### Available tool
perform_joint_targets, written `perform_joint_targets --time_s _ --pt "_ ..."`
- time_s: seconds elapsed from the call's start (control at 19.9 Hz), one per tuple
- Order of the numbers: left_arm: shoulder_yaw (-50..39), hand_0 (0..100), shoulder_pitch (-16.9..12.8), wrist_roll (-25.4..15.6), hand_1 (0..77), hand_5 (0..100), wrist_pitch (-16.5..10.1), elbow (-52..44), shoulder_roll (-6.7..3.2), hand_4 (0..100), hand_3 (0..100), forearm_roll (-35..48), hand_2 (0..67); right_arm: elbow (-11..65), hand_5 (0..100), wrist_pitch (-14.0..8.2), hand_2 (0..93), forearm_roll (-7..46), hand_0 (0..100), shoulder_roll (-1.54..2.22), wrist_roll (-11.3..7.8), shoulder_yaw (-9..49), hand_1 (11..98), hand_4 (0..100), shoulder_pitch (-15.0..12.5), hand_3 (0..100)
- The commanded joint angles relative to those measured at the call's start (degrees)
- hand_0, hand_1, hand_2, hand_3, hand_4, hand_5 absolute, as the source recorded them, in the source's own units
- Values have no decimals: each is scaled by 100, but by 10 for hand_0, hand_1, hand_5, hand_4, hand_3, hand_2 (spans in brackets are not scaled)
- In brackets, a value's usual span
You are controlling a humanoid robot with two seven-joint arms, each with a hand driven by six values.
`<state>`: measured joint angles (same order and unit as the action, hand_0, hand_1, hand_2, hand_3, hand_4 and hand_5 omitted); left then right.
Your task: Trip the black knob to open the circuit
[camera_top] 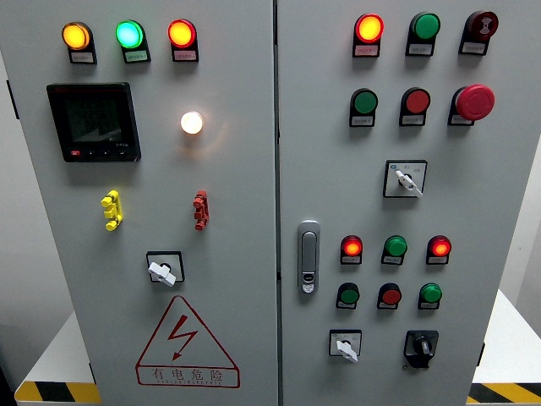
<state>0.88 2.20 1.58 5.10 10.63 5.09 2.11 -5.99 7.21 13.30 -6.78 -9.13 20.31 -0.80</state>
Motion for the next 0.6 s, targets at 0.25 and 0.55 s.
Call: perform_joint_targets --time_s 0.25,0.55 --pt "0 0 0 0 0 86 0 0 1 97 262 0 194 -42 148 254 0 1057 723 -8 52 1252 324 21 1 107" --pt "0 0 0 0 0 86 0 0 1 97 262 0 194 -157 139 710 0 2551 720 -8 376 3098 323 13 71 98"
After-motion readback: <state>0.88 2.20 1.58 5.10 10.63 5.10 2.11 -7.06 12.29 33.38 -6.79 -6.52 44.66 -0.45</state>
